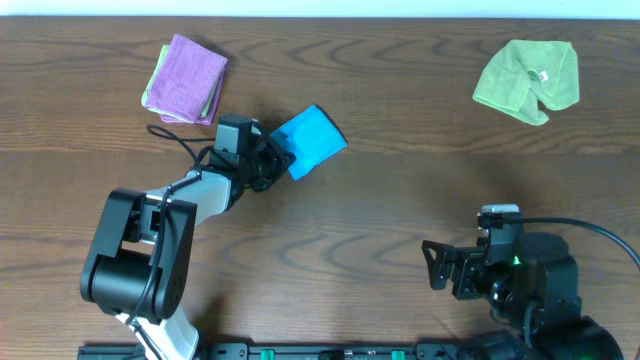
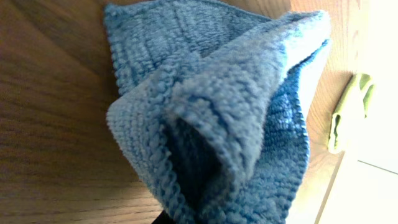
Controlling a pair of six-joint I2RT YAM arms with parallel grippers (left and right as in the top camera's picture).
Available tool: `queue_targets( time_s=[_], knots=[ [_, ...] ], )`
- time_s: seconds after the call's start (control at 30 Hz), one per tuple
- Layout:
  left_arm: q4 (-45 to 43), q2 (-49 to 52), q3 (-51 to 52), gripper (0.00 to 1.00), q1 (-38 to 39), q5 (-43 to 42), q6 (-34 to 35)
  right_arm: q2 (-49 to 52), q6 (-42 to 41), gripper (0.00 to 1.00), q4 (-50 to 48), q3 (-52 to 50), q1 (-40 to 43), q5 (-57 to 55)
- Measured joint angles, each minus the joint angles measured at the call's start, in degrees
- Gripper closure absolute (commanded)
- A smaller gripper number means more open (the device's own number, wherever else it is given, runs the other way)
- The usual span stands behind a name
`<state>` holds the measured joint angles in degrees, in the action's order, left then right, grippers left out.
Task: Fold the cloth
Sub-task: 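Grasp the folded blue cloth with the left gripper, then carry the blue cloth with the left gripper onto the pink cloth stack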
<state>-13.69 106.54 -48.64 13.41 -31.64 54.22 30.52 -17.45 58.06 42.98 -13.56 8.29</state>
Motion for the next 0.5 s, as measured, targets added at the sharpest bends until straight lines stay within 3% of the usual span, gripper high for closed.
queue_targets(
  time_s=[0.27, 0.5],
  knots=[
    [8.0, -2.0, -12.2, 0.94, -1.0, 1.9, 0.0, 0.0, 0.0, 0.01, 0.0, 0.0, 0.0, 0.0],
    [17.4, -3.2, -26.4, 0.94, -7.1, 6.6, -0.7, 0.0, 0.0, 0.01, 0.0, 0.0, 0.0, 0.0]
  ],
)
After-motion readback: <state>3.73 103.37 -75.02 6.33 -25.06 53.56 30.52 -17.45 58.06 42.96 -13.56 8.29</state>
